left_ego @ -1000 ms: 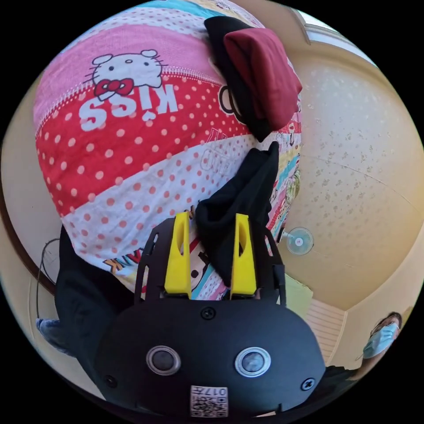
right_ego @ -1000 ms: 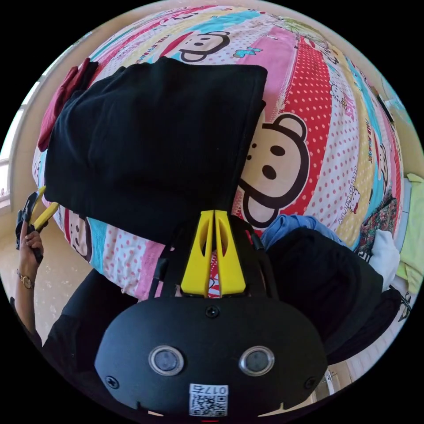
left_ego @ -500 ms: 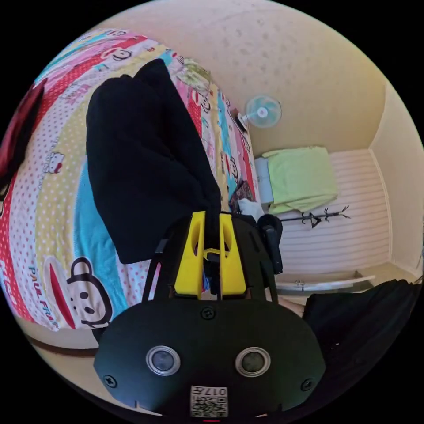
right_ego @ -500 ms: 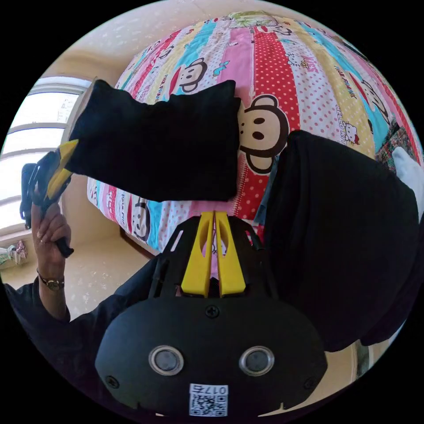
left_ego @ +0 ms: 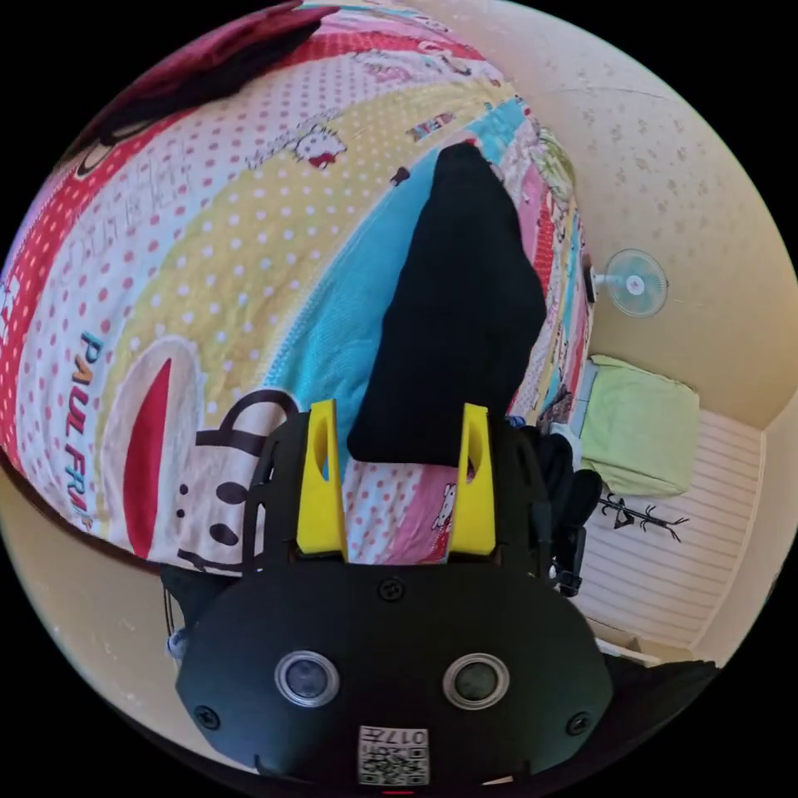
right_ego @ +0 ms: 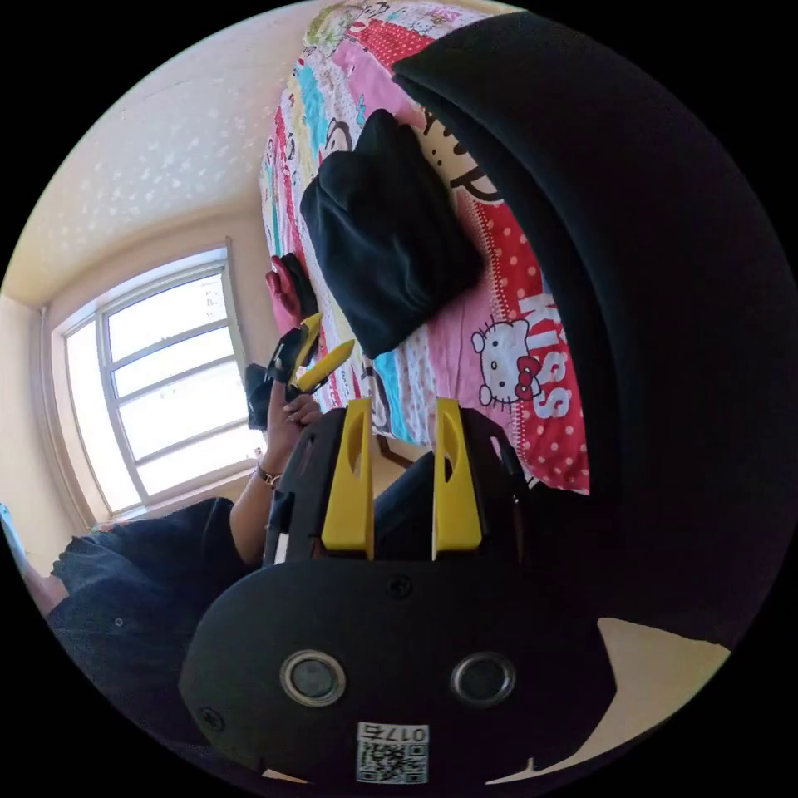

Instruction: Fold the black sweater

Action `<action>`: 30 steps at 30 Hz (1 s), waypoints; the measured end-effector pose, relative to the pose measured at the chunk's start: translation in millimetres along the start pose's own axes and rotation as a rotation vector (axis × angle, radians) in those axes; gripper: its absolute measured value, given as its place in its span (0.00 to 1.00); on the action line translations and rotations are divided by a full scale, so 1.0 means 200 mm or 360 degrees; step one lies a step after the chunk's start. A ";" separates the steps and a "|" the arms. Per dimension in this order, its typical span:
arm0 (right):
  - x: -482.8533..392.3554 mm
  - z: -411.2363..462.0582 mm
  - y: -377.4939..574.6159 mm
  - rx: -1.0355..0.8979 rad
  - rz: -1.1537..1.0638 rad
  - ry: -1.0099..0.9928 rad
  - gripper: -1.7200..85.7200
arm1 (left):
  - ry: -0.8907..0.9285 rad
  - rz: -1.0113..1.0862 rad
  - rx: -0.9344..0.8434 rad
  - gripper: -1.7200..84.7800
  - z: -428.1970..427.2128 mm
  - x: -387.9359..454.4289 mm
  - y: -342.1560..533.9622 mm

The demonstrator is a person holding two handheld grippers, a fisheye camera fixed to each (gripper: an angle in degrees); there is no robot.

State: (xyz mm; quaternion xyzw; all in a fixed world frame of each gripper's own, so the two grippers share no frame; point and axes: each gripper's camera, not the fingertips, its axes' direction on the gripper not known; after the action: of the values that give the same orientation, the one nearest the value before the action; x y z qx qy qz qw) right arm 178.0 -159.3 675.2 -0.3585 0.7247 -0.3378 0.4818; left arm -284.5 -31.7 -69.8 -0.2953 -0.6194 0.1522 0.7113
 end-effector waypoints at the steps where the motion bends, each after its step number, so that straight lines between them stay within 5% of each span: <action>1: 0.08 0.05 -0.02 0.0007 0.0049 -0.0087 0.16 | 0.0043 -0.0009 -0.0033 0.24 0.05 -0.04 -0.02; 4: 0.29 0.19 -0.05 0.0054 0.0194 -0.0319 0.19 | 0.0102 -0.0112 -0.0007 0.20 0.12 -0.16 -0.05; 6: 0.40 0.27 -0.06 0.0135 0.0279 -0.0455 0.20 | 0.0484 -0.0064 -0.0246 0.11 0.26 -0.19 -0.07; 16: 0.81 0.65 -0.28 0.0547 0.0550 -0.0932 0.27 | 0.0826 0.0025 -0.0382 0.09 0.18 0.04 0.31; 19: 0.92 0.79 -0.36 0.0424 0.0476 -0.1208 0.25 | 0.0659 0.0144 -0.0388 0.09 0.13 0.20 0.47; 30: 0.66 0.17 -0.30 0.0336 -0.0476 -0.1032 0.20 | 0.0701 0.0986 -0.0392 0.10 0.17 1.33 0.84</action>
State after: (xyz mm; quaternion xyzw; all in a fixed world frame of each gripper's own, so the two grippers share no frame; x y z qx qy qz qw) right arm 184.3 -306.6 655.5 -0.4970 0.4352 -0.3462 0.6661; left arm -243.0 262.0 41.1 -0.5768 -0.3472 0.2173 0.7068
